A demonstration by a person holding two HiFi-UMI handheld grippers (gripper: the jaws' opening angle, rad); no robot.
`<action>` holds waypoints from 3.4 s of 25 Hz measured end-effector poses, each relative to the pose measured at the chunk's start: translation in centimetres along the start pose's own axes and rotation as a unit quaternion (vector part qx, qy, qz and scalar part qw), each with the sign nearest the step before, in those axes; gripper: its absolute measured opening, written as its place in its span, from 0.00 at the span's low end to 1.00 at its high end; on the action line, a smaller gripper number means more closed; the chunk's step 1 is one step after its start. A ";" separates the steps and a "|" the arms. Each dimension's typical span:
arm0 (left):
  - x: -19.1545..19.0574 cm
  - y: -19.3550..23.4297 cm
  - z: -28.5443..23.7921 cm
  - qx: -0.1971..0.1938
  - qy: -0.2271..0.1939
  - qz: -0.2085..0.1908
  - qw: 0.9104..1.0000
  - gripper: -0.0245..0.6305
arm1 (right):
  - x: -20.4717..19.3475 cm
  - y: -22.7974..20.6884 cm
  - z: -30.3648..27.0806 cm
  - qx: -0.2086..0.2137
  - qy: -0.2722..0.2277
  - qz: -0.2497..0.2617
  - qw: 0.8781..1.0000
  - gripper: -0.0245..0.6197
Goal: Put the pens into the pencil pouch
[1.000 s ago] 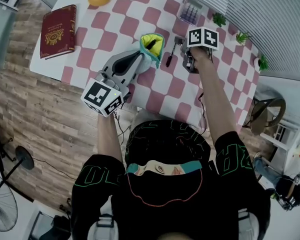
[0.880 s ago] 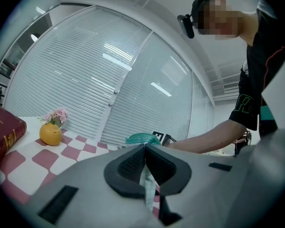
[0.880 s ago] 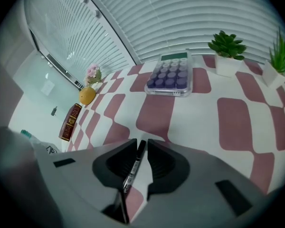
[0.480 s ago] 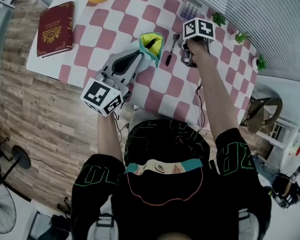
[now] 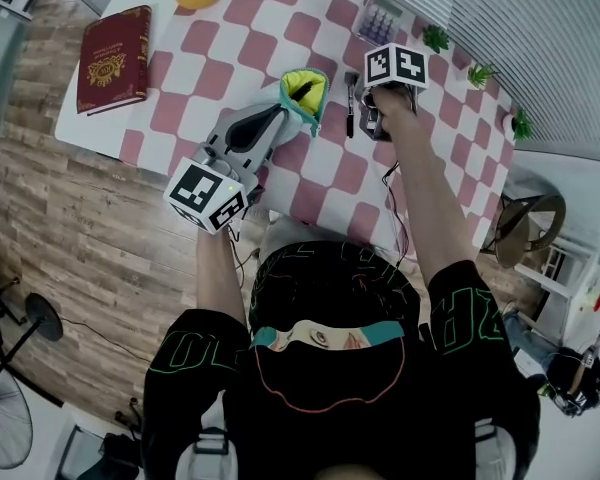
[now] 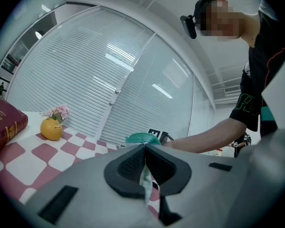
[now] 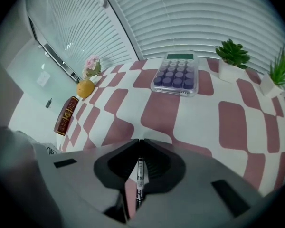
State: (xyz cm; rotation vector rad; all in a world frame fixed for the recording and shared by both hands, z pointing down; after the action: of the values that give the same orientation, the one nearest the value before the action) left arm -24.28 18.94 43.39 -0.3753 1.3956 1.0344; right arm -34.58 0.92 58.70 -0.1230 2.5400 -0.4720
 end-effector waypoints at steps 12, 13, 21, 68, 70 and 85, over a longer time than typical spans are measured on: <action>-0.4 -2.1 -1.5 -0.023 0.011 -0.006 1.000 0.04 | 1.5 -0.2 5.8 0.052 -0.130 -0.012 0.990 0.09; -0.5 -2.3 -1.7 -0.026 0.013 -0.007 1.000 0.04 | 1.7 -0.3 6.4 0.055 -0.140 -0.015 0.989 0.09; -0.7 -4.5 -3.8 -0.048 0.029 -0.019 0.998 0.04 | 3.2 -1.6 11.6 0.083 -0.220 -0.034 0.971 0.09; -6.6 -23.5 -20.6 -0.245 0.108 -0.044 0.962 0.04 | 8.3 -9.6 43.1 0.095 -0.554 0.041 0.826 0.09; -6.7 -24.3 -20.9 -0.254 0.109 -0.043 0.960 0.04 | 8.4 -9.6 43.5 0.095 -0.562 0.041 0.821 0.09; -6.5 -27.3 -22.0 -0.277 0.090 -0.019 0.956 0.04 | 5.9 -10.7 41.4 0.092 -0.556 0.038 0.825 0.09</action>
State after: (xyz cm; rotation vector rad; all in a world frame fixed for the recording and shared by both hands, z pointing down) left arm -15.93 -14.79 35.52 -0.9232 1.2317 1.3819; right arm -17.60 -22.87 26.97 -0.1613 1.3335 -0.4260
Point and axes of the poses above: the fingertips, and each gripper's own axes: z backward along the fingers, y to its left, x out of its top, the point moved 1 cm from there along z, backward along the fingers, and after that the axes turned 12 degrees about -y, right-handed, at the moved point
